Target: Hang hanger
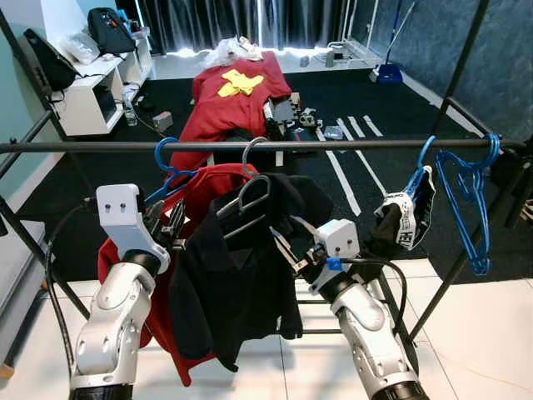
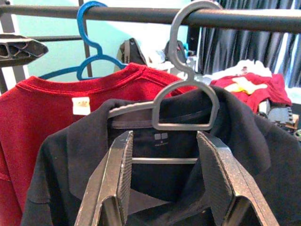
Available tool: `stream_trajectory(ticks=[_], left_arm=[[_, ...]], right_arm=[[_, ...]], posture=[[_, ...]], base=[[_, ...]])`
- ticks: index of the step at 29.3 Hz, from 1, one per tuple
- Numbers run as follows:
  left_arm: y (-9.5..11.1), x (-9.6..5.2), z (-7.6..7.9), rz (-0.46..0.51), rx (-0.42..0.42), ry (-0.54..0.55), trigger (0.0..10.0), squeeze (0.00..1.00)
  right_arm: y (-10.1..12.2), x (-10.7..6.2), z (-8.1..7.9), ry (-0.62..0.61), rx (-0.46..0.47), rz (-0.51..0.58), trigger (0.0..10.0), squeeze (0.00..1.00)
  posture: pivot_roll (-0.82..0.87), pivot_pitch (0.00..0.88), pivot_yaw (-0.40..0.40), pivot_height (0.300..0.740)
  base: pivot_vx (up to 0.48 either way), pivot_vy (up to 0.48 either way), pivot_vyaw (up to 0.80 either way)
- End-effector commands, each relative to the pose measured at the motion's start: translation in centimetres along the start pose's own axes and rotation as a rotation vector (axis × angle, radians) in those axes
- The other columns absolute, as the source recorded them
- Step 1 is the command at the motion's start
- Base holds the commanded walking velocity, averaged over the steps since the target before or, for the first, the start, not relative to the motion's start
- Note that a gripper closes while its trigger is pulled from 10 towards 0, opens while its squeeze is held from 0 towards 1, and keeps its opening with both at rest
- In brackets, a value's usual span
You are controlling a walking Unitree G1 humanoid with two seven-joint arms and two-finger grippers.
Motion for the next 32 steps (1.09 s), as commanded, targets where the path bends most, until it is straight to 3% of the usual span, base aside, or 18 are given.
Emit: stream_trajectory(ticks=[1,16,32], left_arm=[[0.0,-0.2,0.0,-0.008,0.027,-0.012,10.0,0.00],[0.2,0.3,1.6,0.005,0.013,-0.074,10.0,0.00],[0.3,0.2,1.8,0.003,0.015,-0.099,10.0,0.00]], right_arm=[[0.0,0.2,-0.1,0.008,0.003,0.002,10.0,0.00],[0.1,0.4,0.0,-0.002,-0.001,0.011,10.0,0.00],[-0.1,0.4,-0.6,-0.002,0.015,0.022,10.0,0.00]], posture=[[0.09,0.058,0.010,0.740],[0.09,0.055,0.024,0.740],[0.09,0.054,0.034,0.740]], base=[[0.000,0.000,0.00],[0.000,0.367,0.00],[0.000,0.480,0.00]])
Point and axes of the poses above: a point about 5 cm out from each wrist's last joint towards the gripper, its own x axis pointing out of the wrist towards the gripper, its own y axis along the axis of the wrist's last joint, z = x × y, the point moved 2 cm from there along x, pointing out of the wrist towards the gripper, and after that the axes turned 10 degrees about x, right-handed, at the moved point
